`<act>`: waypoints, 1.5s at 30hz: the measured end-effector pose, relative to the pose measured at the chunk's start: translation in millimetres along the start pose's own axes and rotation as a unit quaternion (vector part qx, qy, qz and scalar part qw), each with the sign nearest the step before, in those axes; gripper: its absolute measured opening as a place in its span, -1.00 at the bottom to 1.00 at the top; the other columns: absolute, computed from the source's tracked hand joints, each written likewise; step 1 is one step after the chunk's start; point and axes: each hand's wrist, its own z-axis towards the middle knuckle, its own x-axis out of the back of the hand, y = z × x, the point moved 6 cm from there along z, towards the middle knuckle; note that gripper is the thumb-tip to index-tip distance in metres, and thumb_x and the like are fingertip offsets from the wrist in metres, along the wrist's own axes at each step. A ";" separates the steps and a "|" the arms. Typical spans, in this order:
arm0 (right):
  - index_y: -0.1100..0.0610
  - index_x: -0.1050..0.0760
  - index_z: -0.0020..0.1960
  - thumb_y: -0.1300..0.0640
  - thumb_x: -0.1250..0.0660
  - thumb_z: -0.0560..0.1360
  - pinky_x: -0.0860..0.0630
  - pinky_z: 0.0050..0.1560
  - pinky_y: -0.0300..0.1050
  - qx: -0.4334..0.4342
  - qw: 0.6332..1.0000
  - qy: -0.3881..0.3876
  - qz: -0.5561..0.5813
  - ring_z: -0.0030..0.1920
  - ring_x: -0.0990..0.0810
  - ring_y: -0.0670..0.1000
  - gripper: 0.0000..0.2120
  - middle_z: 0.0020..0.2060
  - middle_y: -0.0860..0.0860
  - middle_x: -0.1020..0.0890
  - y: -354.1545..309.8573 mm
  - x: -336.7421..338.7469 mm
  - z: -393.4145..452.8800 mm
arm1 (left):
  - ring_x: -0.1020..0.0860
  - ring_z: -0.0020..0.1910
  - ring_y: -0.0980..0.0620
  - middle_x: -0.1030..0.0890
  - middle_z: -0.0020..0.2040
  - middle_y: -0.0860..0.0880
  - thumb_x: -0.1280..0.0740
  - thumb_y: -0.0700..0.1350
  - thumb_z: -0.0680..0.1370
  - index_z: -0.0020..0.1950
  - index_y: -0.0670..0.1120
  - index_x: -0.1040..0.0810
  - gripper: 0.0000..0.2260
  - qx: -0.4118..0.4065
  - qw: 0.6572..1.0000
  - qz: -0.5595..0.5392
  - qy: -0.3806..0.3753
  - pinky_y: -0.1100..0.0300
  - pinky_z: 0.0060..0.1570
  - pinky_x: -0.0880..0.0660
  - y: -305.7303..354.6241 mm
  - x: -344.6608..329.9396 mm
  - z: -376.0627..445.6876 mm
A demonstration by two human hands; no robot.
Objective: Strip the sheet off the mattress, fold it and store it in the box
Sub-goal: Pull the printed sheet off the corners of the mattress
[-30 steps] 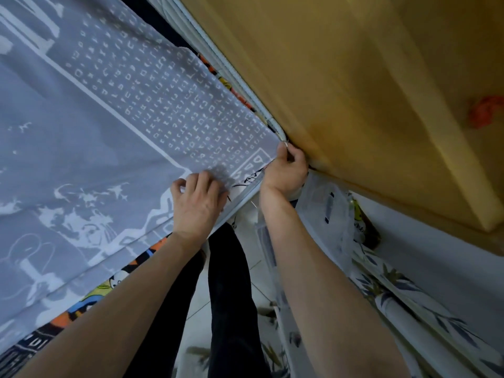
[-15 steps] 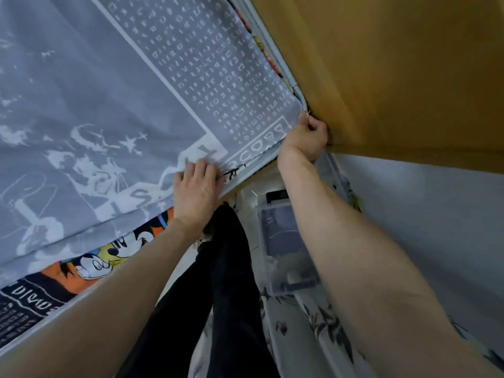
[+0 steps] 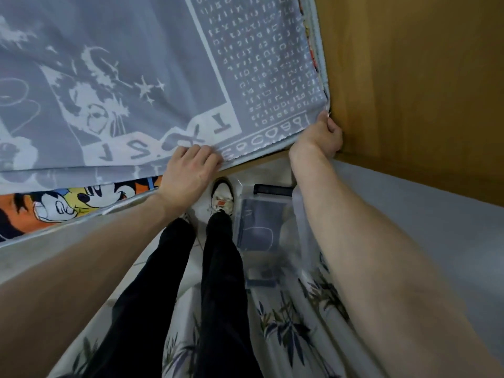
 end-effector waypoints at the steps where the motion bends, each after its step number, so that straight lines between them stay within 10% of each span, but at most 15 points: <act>1: 0.01 -0.53 -0.15 0.03 -0.42 0.56 -0.54 -0.04 -0.15 0.002 1.000 -0.004 0.002 -0.06 -0.62 0.00 -0.86 -0.09 -0.03 -0.65 0.5 -0.1 -0.5 | -0.53 -0.15 -0.14 -0.58 -0.08 -0.09 -0.26 -0.10 0.70 0.02 -0.10 -0.57 -0.86 0.012 1.000 0.000 -0.013 0.00 -0.15 -0.37 -0.5 -2.7 0.0; 8: 0.12 -0.62 0.05 -0.09 -0.40 0.54 -0.63 0.04 -0.03 -0.025 0.998 -0.058 0.008 -0.09 -0.65 0.00 -0.73 -0.06 -0.02 -0.70 5.4 -2.1 -10.1 | -0.50 -0.02 -0.16 -0.54 0.03 -0.08 -0.34 0.02 0.61 0.08 -0.08 -0.53 -0.82 0.141 0.989 -0.008 -0.046 -0.05 -0.13 -0.41 -10.6 5.3 -10.0; 13: 0.18 -0.53 0.05 -0.22 -0.36 0.52 -0.52 -0.36 -0.22 -0.008 0.995 -0.093 -0.018 -0.49 -0.51 -0.12 -0.55 -0.44 -0.05 -0.57 27.3 19.4 -41.8 | -0.55 -0.07 -0.13 -0.62 -0.01 -0.02 -0.32 -0.01 0.66 0.11 -0.03 -0.63 -0.85 0.148 0.989 -0.002 -0.018 0.01 -0.13 -0.37 -6.9 13.4 -20.3; 18: 0.11 -0.59 -0.05 -0.05 -0.37 0.58 -0.63 -0.07 -0.06 -0.053 0.959 -0.252 -0.123 -0.23 -0.68 -0.04 -0.78 -0.25 0.03 -0.71 83.7 11.0 -105.9 | -0.62 -0.07 -0.15 -0.68 -0.03 -0.05 -0.37 -0.08 0.64 0.11 -0.07 -0.70 -0.86 0.161 0.983 -0.082 -0.005 -0.03 -0.12 -0.54 -9.6 11.5 -27.8; 24: 0.12 -0.59 -0.13 0.09 -0.42 0.56 -0.54 -0.18 -0.13 -0.093 0.926 -0.318 -0.182 -0.18 -0.66 0.02 -0.87 -0.17 0.10 -0.71 114.2 1.2 -132.2 | -0.62 0.00 -0.10 -0.67 0.03 -0.06 -0.34 -0.08 0.65 0.15 -0.13 -0.65 -0.82 0.203 0.961 -0.182 0.037 0.02 0.00 -0.56 -15.3 30.2 -46.9; 26: 0.11 -0.58 -0.18 0.14 -0.40 0.58 -0.52 -0.20 -0.12 -0.090 0.924 -0.316 -0.194 -0.20 -0.64 0.03 -0.84 -0.20 0.10 -0.69 116.7 -1.8 -134.7 | -0.59 0.02 0.05 -0.64 0.05 0.03 -0.29 0.05 0.66 0.18 -0.04 -0.59 -0.79 0.376 0.897 -0.220 0.078 0.15 0.05 -0.53 -43.2 36.9 -74.7; 29: 0.12 -0.54 -0.28 0.16 -0.38 0.58 -0.46 -0.22 -0.10 -0.075 0.933 -0.289 -0.202 -0.30 -0.58 0.03 -0.75 -0.31 0.08 -0.65 119.0 -5.1 -138.2 | -0.57 0.00 0.17 -0.59 0.04 0.11 -0.30 0.12 0.59 0.18 0.01 -0.52 -0.74 0.691 0.625 -0.306 0.198 0.14 0.15 -0.56 -96.1 41.0 -141.3; 31: 0.10 -0.51 -0.28 0.14 -0.37 0.58 -0.47 -0.24 -0.10 -0.066 0.939 -0.267 -0.207 -0.36 -0.56 0.01 -0.74 -0.36 0.05 -0.64 120.5 -6.7 -141.2 | -0.58 0.02 0.08 -0.58 0.04 0.05 -0.34 0.07 0.55 0.08 -0.02 -0.48 -0.79 0.761 0.493 -0.344 0.243 0.12 0.20 -0.54 -123.4 43.8 -167.4; 37: 0.08 -0.48 -0.19 0.10 -0.31 0.61 -0.54 -0.14 -0.01 -0.030 0.948 -0.229 -0.218 -0.35 -0.57 0.01 -0.80 -0.33 0.05 -0.64 126.8 -11.2 -151.3 | -0.44 -0.34 0.05 -0.66 0.14 -0.07 -0.48 -0.06 0.49 0.23 -0.13 -0.52 -0.64 0.816 0.258 -0.444 0.264 0.15 -0.23 -0.60 -164.7 42.5 -197.7; 41: 0.16 -0.52 -0.02 0.06 -0.28 0.62 -0.52 -0.16 -0.05 -0.015 0.960 -0.194 -0.202 -0.32 -0.57 -0.01 -0.84 -0.29 0.03 -0.64 130.3 -11.0 -157.6 | -0.63 -0.34 0.05 -0.74 -0.06 -0.05 -0.51 -0.17 0.51 0.09 -0.16 -0.63 -0.81 0.797 0.152 -0.507 0.290 0.27 -0.40 -0.57 -170.0 36.9 -200.4; 45: 0.16 -0.53 -0.06 0.02 -0.34 0.60 -0.46 -0.41 -0.21 -0.059 0.957 -0.218 -0.184 -0.41 -0.52 -0.08 -0.80 -0.33 0.02 -0.63 143.1 -11.3 -176.2 | -0.67 -0.22 0.09 -0.71 -0.15 0.05 -0.57 0.03 0.46 0.05 -0.07 -0.67 -0.73 0.803 0.155 -0.523 0.238 0.23 -0.31 -0.60 -167.8 29.4 -204.9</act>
